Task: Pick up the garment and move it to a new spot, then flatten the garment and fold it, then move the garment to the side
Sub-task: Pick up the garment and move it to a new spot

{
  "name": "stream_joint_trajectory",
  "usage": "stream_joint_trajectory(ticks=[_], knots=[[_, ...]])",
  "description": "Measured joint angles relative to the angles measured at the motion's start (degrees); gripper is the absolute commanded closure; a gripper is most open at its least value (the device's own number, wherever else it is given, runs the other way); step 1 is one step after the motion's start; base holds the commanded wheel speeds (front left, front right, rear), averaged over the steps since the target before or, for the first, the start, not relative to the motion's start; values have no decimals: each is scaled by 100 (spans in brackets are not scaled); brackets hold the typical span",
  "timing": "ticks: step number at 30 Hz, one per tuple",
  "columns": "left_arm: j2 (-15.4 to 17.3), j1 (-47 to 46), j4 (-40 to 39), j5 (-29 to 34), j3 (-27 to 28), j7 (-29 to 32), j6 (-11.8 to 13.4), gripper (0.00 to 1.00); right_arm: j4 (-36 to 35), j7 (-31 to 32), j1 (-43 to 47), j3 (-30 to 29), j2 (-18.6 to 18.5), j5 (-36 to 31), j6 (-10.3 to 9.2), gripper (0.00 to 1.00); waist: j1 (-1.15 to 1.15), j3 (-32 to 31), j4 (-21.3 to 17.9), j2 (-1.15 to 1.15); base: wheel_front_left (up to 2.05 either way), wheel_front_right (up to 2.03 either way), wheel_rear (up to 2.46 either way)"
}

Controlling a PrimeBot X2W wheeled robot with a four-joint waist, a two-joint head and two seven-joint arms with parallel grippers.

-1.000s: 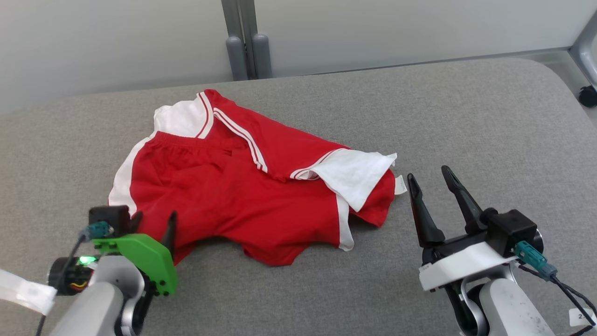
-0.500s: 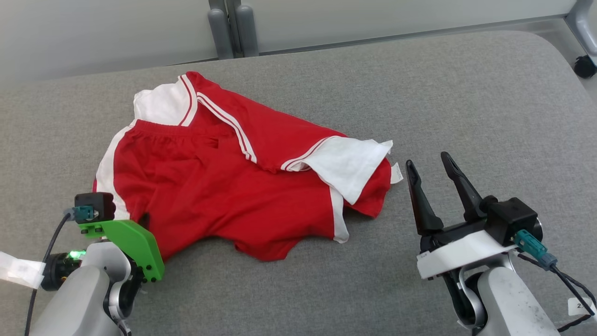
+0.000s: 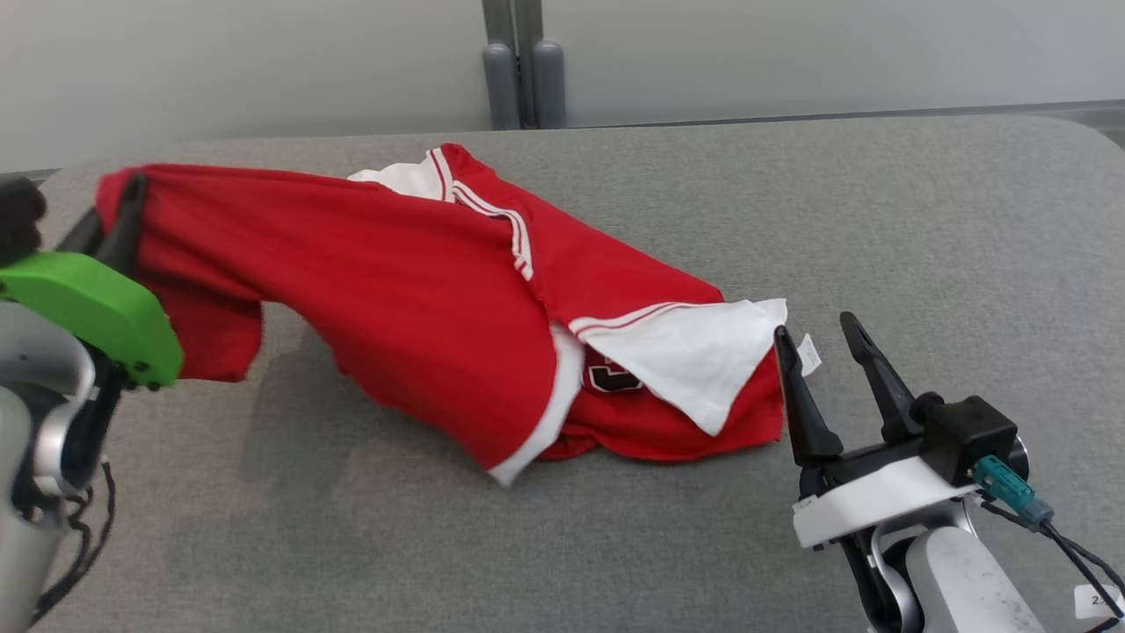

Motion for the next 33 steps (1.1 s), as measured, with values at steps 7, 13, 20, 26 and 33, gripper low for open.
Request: stream_joint_trajectory(ticks=[7,13,20,26,33], knots=[[478,-634,13,-125,367,386,-96,100,4,0,14,18,-24,-1,0,0,0,-23,435,0,0,0,0],[678,-1154,740,-156,593,288,-227,100,5,-1,-107,109,-52,-2,0,0,0,139,702,0,0,0,0],[559,-1479,2019,-194,665,-304,-503,100,13,-1,-305,279,-142,-21,0,0,0,501,809,0,0,0,0],[20,-1592,3778,-392,645,-966,-893,100,20,0,-541,414,-232,-23,0,0,0,854,754,0,0,0,0],[-448,-1591,5408,-672,632,-1127,-1336,0,21,-1,-688,442,-238,-24,0,0,0,1004,537,0,0,0,0]])
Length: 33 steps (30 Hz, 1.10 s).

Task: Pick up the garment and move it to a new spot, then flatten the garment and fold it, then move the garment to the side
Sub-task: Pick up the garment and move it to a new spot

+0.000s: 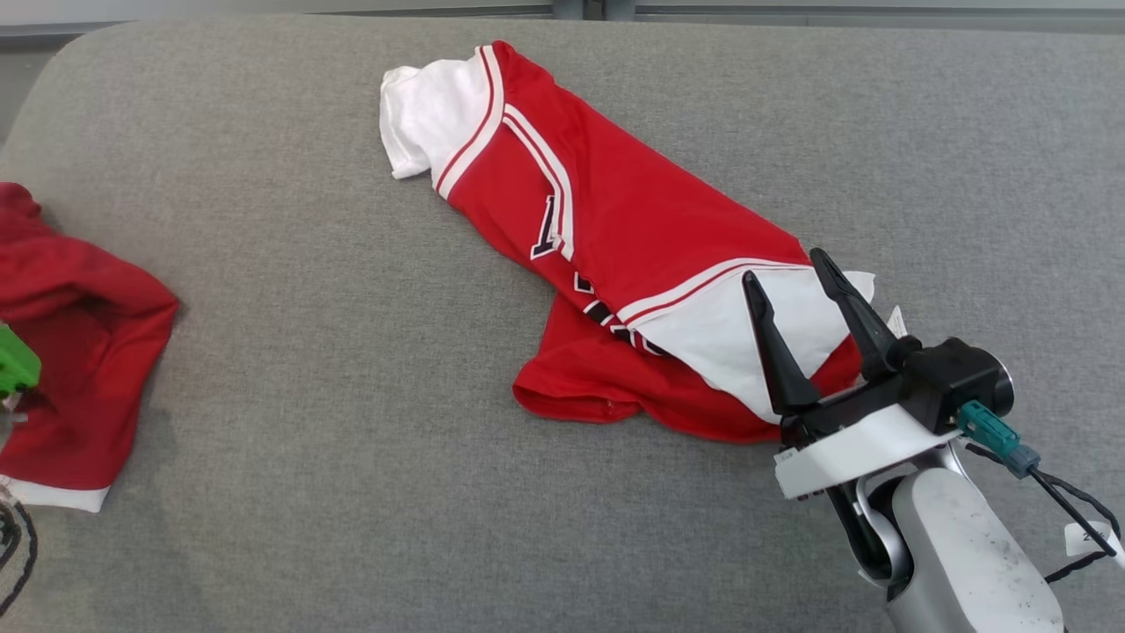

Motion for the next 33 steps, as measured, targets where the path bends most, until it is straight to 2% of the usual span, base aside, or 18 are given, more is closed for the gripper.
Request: stream_joint_trajectory(ticks=[5,9,16,19,23,24,25,27,33], knots=[[47,-166,470,-20,-112,-12,-158,0,9,1,-9,-41,27,0,0,0,0,-7,-78,0,0,0,0],[187,-402,449,174,-326,-4,-258,0,31,0,38,-112,75,13,0,0,0,-124,-60,0,0,0,0],[423,-486,-247,390,-757,-185,-319,0,22,0,190,-289,166,54,0,0,0,-484,-39,0,0,0,0],[344,-422,-810,433,-840,-391,-331,0,11,0,251,-372,190,55,0,0,0,-663,-43,0,0,0,0],[-3,304,-1983,299,-886,-546,-127,0,11,0,373,-404,211,49,0,0,0,-985,-115,0,0,0,0],[-7,460,-2185,299,-892,-597,-60,0,10,0,396,-394,213,44,0,0,0,-1031,-143,0,0,0,0],[-29,825,-2726,301,-886,-736,149,0,-15,0,406,-386,209,36,0,0,0,-1121,-246,0,0,0,0],[-87,1160,-3179,359,-951,-843,305,0,-32,0,427,-361,202,31,0,0,0,-1183,-364,0,0,0,0],[-85,2135,-4060,545,-955,-1250,826,0,-19,0,528,-253,171,33,0,0,0,-1352,-783,0,0,0,0]])
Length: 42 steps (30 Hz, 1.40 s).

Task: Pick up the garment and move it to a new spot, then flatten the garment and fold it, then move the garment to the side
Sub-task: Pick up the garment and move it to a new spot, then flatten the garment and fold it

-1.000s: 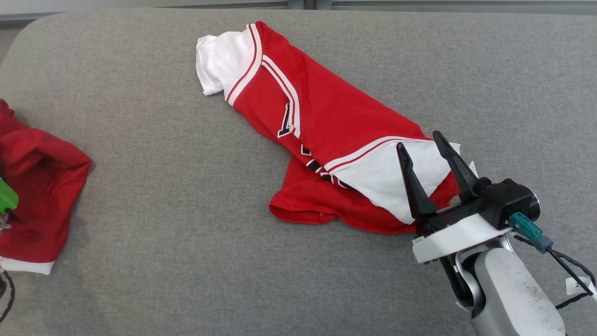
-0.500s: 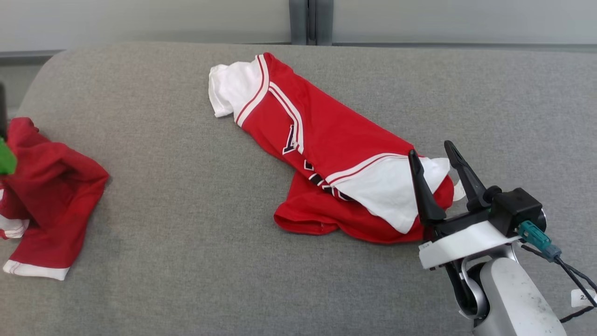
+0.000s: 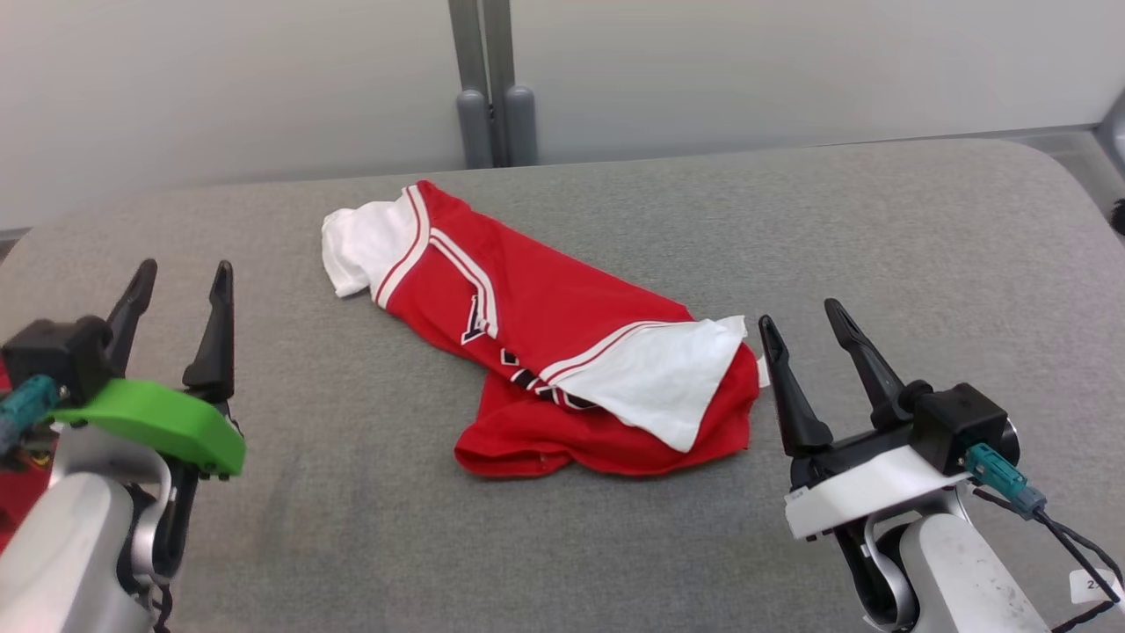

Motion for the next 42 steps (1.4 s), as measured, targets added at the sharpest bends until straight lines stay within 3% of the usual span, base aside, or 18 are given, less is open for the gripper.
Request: stream_joint_trajectory(ticks=[9,15,19,24,34,42], knots=[[-312,1260,-577,115,99,-621,565,0,-29,0,177,-33,-19,11,0,0,0,-172,-622,0,0,0,0],[-846,1798,-920,343,620,-720,649,0,-52,0,283,-121,-13,10,0,0,0,-232,-824,0,0,0,0],[-1112,2170,-1096,864,1061,-727,541,0,-26,0,287,-180,-15,10,0,0,0,-189,-818,0,0,0,0],[-1356,2355,-996,1403,1226,-728,277,0,45,0,284,-287,-26,9,0,0,0,-137,-726,0,0,0,0],[-1772,2354,-698,1786,1499,-735,-146,0,119,1,214,-133,-98,-15,0,0,0,-111,-482,0,0,0,0],[-2054,2302,-448,1935,1468,-736,-436,0,921,26,-305,754,-455,130,0,0,0,-140,2,0,0,0,0]])
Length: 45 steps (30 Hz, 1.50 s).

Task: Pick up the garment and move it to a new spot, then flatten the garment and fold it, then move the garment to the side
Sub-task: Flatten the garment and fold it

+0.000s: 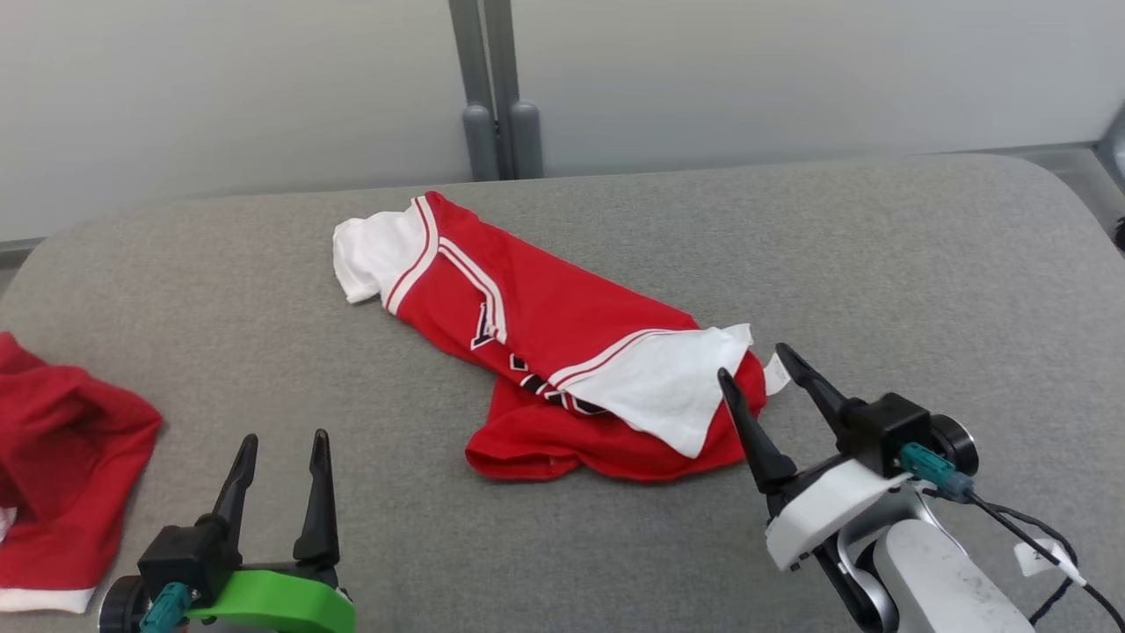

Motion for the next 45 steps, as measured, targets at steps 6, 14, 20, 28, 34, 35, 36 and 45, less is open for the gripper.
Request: stream_joint_trajectory(ticks=[6,14,20,28,34,35,36,45], knots=[[-119,3,155,69,52,0,-108,0,905,925,-697,1017,-311,307,1,0,0,-53,520,0,0,0,0],[-260,1,316,105,125,0,-235,0,1662,1836,-1288,1728,-497,430,1,0,0,-119,1158,0,0,0,0],[-341,-3,380,132,211,0,-289,0,2067,1958,-1434,1562,-430,232,1,0,0,-132,1444,0,0,0,0],[-389,-101,481,156,334,0,-388,0,2426,1892,-1516,1348,-274,-21,1,67,0,-51,1520,0,0,0,0],[-426,-114,526,197,426,0,-432,0,2481,1684,-1616,1250,-230,-70,1,100,0,-38,1467,0,0,0,0],[-435,-114,530,207,434,0,-435,0,2472,1647,-1623,1216,-220,-70,1,100,0,-43,1455,0,0,0,0],[-444,-114,531,222,442,0,-437,0,2460,1621,-1628,1196,-213,-71,1,100,0,-48,1445,0,0,0,0],[-494,-113,532,280,470,0,-491,0,2019,1497,-2028,781,-308,163,2,100,0,-40,1220,0,0,0,0]])
